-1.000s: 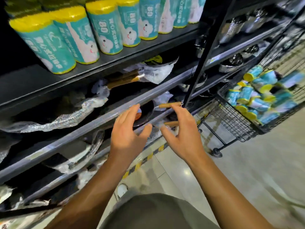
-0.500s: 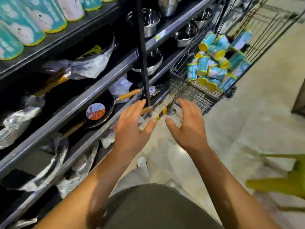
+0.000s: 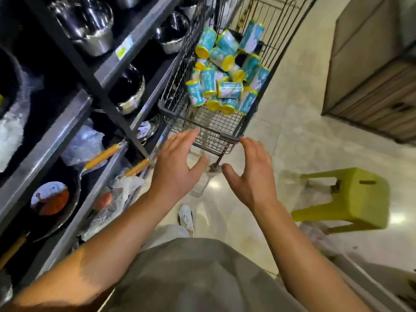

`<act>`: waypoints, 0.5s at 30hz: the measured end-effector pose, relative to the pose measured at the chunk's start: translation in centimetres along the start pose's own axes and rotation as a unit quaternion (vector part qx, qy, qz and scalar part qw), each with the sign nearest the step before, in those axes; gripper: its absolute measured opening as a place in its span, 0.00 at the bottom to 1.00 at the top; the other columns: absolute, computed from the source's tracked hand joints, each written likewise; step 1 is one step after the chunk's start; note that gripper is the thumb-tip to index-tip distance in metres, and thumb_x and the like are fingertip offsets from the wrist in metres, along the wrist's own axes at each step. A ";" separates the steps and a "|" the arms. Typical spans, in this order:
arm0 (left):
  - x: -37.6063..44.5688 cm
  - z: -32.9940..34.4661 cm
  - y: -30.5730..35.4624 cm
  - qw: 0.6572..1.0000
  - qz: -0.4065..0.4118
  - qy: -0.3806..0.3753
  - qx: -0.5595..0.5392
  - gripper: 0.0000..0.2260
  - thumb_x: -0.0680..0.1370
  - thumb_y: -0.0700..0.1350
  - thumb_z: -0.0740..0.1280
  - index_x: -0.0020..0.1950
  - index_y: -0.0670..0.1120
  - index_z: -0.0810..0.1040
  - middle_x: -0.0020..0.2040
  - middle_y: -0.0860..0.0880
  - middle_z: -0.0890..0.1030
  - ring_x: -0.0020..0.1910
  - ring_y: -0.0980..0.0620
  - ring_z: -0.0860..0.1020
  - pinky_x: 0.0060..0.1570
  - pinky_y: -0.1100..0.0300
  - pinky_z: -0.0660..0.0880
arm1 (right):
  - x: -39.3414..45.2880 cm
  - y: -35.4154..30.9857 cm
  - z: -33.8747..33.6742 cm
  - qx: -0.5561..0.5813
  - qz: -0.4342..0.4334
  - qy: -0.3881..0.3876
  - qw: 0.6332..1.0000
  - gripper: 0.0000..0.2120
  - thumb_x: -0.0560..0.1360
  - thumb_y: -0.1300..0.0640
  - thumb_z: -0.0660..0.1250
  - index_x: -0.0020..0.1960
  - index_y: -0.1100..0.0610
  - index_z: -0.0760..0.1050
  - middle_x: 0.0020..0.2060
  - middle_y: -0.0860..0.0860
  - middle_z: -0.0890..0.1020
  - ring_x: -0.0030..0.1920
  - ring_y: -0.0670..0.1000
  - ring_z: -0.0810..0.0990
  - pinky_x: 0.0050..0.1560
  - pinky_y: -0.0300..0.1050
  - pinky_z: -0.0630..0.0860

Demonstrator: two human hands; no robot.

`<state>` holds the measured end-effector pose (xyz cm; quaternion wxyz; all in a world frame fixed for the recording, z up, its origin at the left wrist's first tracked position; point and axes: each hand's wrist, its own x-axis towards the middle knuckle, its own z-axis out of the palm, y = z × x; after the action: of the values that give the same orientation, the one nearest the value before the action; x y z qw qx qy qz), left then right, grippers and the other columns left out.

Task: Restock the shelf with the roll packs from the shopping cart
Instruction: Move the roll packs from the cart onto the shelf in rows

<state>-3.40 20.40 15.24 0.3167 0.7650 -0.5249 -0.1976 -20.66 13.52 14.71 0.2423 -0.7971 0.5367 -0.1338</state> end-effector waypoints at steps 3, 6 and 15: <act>3.5 0.9 0.2 0.999 0.013 -0.042 -0.003 0.30 0.76 0.58 0.62 0.76 0.47 0.68 0.74 0.48 0.71 0.73 0.47 0.66 0.72 0.54 0.61 | 2.0 0.5 0.0 0.016 0.030 0.022 0.999 0.34 0.72 0.44 0.67 0.74 0.57 0.67 0.72 0.54 0.72 0.74 0.60 0.67 0.73 0.60 0.64; 6.2 1.7 0.2 0.997 0.019 -0.075 0.001 0.30 0.76 0.56 0.63 0.77 0.47 0.68 0.74 0.48 0.71 0.73 0.48 0.66 0.70 0.58 0.60 | 4.0 1.3 -0.2 0.020 0.048 0.034 0.998 0.34 0.72 0.44 0.67 0.73 0.59 0.68 0.71 0.56 0.73 0.72 0.61 0.69 0.73 0.61 0.65; 15.2 5.3 -0.2 0.993 -0.018 -0.111 0.033 0.28 0.79 0.55 0.66 0.77 0.47 0.67 0.74 0.48 0.72 0.73 0.46 0.67 0.72 0.50 0.64 | 14.1 4.7 -0.4 0.050 0.062 0.018 0.997 0.33 0.72 0.49 0.70 0.72 0.63 0.69 0.67 0.58 0.75 0.67 0.59 0.71 0.70 0.46 0.63</act>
<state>-0.96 4.87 11.72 0.2274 0.7577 -0.5492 -0.2695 -19.12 -0.97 11.85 0.2799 -0.7464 0.5823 -0.1593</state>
